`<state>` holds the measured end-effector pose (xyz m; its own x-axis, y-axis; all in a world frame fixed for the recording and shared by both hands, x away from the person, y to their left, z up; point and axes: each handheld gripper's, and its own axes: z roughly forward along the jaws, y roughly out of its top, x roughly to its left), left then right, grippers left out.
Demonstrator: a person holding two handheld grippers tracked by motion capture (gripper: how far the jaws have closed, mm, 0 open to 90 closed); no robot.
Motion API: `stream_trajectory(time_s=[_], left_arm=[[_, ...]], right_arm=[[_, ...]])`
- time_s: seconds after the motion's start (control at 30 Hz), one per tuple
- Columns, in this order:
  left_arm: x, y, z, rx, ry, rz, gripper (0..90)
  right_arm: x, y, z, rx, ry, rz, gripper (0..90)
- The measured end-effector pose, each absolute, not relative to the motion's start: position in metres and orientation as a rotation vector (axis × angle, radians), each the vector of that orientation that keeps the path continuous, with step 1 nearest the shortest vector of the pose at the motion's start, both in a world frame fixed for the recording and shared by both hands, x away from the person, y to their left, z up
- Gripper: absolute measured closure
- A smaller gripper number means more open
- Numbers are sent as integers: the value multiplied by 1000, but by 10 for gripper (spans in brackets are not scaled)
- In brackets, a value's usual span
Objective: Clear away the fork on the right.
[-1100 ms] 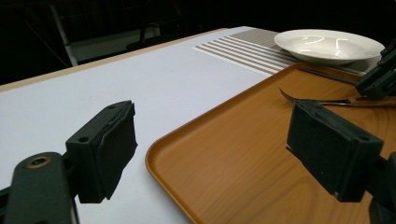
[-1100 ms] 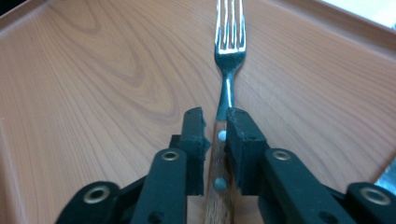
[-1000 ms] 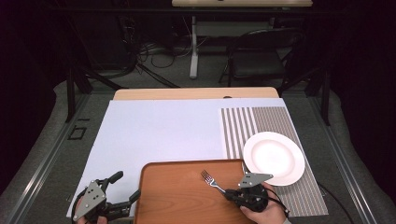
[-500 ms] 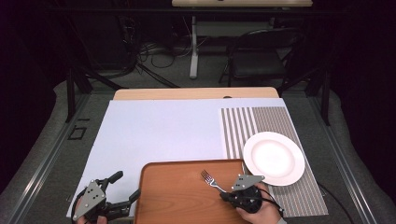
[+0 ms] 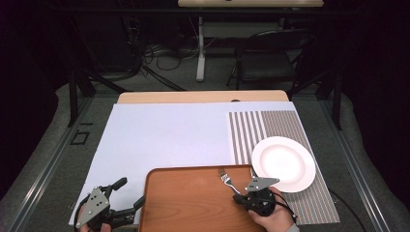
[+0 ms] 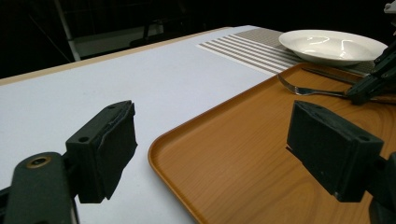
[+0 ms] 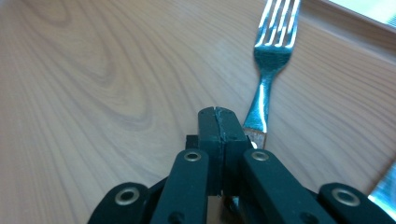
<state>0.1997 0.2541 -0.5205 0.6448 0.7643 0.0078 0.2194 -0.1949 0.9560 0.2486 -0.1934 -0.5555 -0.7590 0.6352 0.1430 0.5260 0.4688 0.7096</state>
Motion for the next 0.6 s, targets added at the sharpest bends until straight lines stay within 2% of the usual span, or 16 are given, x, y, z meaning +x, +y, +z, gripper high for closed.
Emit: stream_trajectory(time_s=[0.6], left_arm=[[198,255,-520,1735,795,598,158]], right_arm=[[249,-214,-553,1144,2496,1108,900]])
